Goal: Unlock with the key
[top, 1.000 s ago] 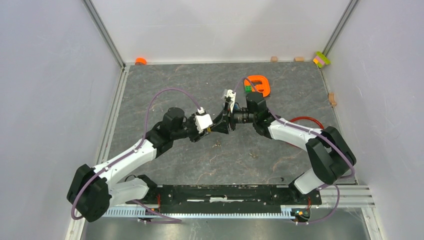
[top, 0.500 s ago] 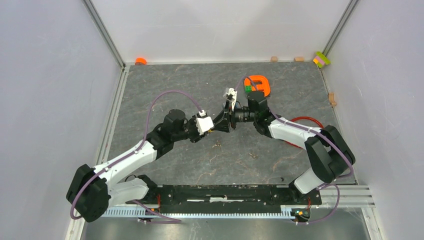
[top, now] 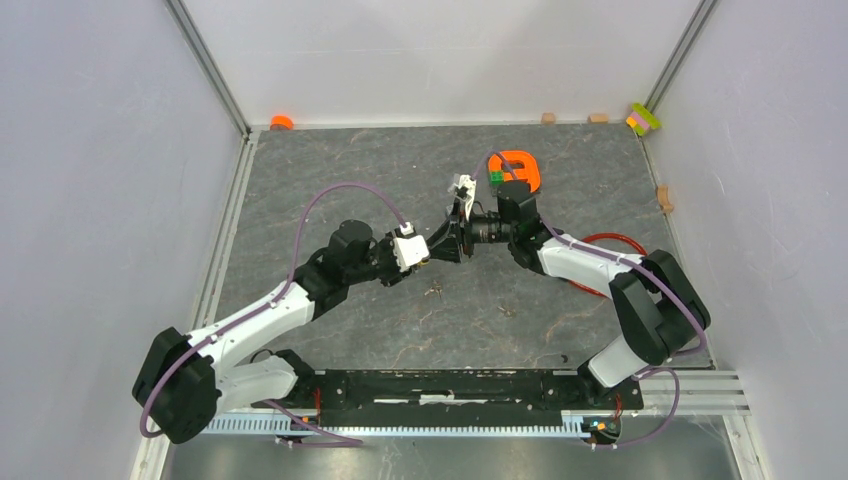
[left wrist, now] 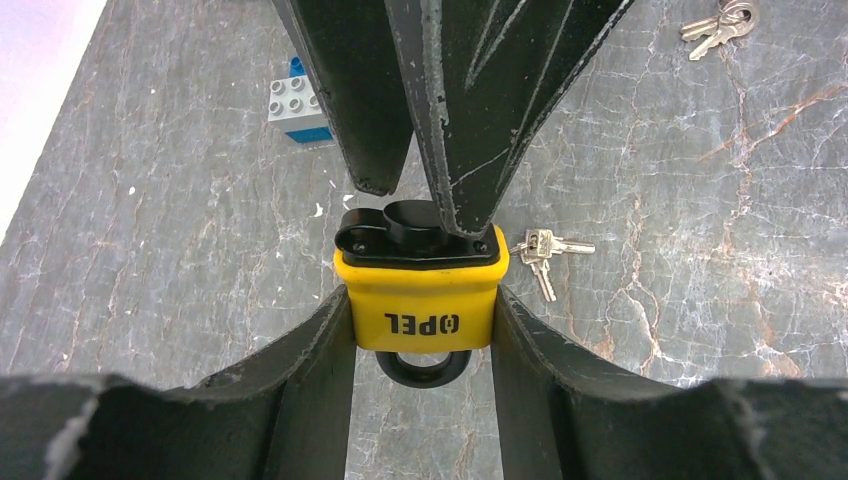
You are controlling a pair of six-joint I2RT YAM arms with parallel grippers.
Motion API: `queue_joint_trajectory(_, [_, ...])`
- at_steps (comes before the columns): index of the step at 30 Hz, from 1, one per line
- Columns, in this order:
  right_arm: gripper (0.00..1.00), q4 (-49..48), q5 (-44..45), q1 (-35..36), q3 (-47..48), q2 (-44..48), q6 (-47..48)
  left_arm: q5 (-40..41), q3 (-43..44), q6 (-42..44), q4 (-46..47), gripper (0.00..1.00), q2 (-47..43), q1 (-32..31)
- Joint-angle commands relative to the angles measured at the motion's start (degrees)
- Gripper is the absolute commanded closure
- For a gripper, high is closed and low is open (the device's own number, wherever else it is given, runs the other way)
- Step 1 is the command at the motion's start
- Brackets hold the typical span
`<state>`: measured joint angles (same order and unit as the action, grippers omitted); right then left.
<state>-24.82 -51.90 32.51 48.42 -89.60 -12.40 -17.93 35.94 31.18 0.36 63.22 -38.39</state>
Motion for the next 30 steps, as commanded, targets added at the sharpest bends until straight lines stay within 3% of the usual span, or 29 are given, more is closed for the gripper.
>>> queue_joint_trajectory(1, [0.52,-2.43,-1.01,0.08,1.41,-0.61,-0.81,0.53,1.37,2.31,4.65,0.98,-0.12,-0.53])
queue_joint_trajectory(16, [0.60,-1.81,-0.62,1.04,2.16,-2.11,-0.18,0.88,1.54,2.37,4.65,0.98,0.07,-0.98])
queue_joint_trajectory(19, [0.68,-0.64,0.26,1.47,2.60,-2.02,0.97,0.75,1.50,2.22,4.65,0.98,0.19,-1.07])
queue_joint_trajectory(23, [0.99,5.82,3.90,1.59,4.49,-1.41,7.15,-0.23,1.18,2.30,4.56,0.98,-0.25,-1.15])
queue_joint_trajectory(30, [1.00,16.42,8.19,1.68,7.42,-0.04,19.29,-4.94,0.46,3.29,3.24,0.98,-1.09,-1.14])
